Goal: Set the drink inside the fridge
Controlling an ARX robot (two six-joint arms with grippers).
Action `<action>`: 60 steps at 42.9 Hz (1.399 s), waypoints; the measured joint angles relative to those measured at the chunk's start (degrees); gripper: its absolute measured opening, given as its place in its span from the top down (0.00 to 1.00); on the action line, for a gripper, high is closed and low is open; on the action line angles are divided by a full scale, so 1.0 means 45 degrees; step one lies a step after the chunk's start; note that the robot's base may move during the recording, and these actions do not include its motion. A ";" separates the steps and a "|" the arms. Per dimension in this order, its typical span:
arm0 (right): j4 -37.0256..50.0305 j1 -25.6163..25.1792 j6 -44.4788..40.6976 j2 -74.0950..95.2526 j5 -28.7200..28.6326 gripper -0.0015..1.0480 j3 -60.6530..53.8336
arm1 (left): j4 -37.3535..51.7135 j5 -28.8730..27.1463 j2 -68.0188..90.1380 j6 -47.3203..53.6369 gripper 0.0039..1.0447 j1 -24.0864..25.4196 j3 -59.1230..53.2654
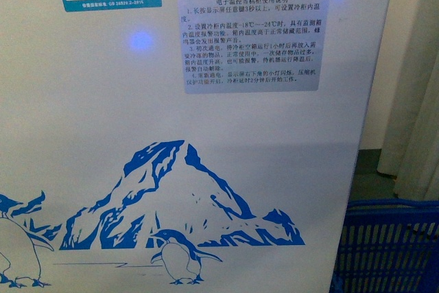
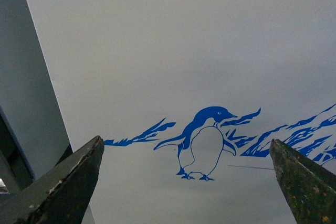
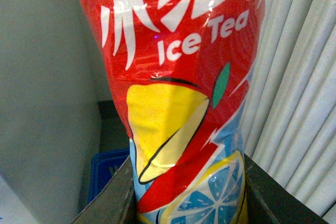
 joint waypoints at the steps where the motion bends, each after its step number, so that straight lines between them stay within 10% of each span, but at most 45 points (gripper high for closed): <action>1: 0.0000 0.0000 0.0000 0.0000 0.0005 0.64 -0.0034 | 0.0000 0.0000 0.0000 0.0000 0.08 0.0000 0.0000; 60: 0.0005 0.0000 0.0000 0.0000 0.0010 0.65 -0.0058 | 0.0000 0.0000 0.0000 0.0000 0.08 0.0000 0.0000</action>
